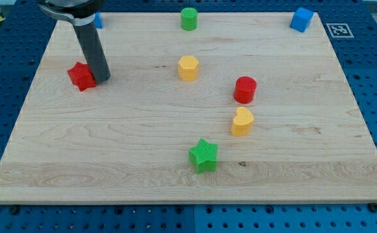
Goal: Keep arm in between red star and yellow hexagon
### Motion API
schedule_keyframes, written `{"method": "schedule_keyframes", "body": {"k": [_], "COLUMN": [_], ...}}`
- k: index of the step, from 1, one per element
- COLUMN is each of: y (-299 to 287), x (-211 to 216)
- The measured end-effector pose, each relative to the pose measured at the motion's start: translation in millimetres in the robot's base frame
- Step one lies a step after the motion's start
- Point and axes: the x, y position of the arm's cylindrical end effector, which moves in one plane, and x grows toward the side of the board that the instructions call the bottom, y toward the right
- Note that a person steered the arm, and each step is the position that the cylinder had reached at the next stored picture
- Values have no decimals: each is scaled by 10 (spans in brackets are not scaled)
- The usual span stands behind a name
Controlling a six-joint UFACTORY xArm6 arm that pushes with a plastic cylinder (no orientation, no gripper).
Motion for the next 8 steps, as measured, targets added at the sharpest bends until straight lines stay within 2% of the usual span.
{"method": "schedule_keyframes", "body": {"k": [4, 6, 8], "y": [-98, 762, 764], "x": [87, 86, 87]}}
